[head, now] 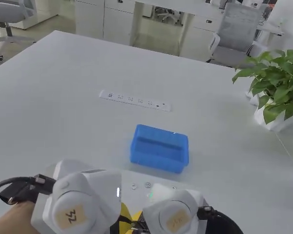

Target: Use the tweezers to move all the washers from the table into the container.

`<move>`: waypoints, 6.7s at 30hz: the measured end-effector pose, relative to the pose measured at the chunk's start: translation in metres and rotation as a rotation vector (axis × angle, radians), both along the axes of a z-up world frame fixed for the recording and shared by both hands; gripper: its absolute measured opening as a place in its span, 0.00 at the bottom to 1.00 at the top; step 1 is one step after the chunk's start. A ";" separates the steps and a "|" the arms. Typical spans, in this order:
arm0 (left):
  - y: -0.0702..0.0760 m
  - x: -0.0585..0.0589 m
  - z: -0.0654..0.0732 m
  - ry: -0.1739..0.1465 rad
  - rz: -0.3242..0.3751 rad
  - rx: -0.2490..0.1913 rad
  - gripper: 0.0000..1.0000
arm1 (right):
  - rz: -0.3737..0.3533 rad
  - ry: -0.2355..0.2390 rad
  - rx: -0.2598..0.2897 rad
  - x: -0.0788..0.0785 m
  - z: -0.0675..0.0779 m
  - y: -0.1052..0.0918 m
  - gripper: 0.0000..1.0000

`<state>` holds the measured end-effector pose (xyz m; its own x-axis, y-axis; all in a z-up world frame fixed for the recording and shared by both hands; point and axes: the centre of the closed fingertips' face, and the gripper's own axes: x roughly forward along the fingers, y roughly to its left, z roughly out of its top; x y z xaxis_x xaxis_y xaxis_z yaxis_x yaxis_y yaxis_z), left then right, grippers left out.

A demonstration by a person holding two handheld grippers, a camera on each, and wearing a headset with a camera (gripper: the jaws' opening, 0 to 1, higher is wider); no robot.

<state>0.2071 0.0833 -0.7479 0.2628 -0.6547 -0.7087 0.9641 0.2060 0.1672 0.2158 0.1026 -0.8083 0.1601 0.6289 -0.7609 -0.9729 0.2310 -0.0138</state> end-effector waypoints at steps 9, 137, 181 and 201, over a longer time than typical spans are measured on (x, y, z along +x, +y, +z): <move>0.002 0.007 -0.004 0.032 0.144 -0.039 0.00 | -0.043 0.021 -0.022 -0.001 -0.002 -0.012 0.03; 0.062 -0.001 -0.042 0.204 0.828 -0.204 0.90 | -0.226 0.043 0.156 0.135 -0.002 -0.001 0.03; 0.068 0.006 -0.047 0.082 0.813 -0.155 0.93 | -0.363 0.039 0.192 0.137 -0.004 -0.002 0.01; 0.070 0.007 -0.047 0.069 0.822 -0.142 0.91 | -0.299 -0.067 0.170 0.146 0.034 -0.012 0.02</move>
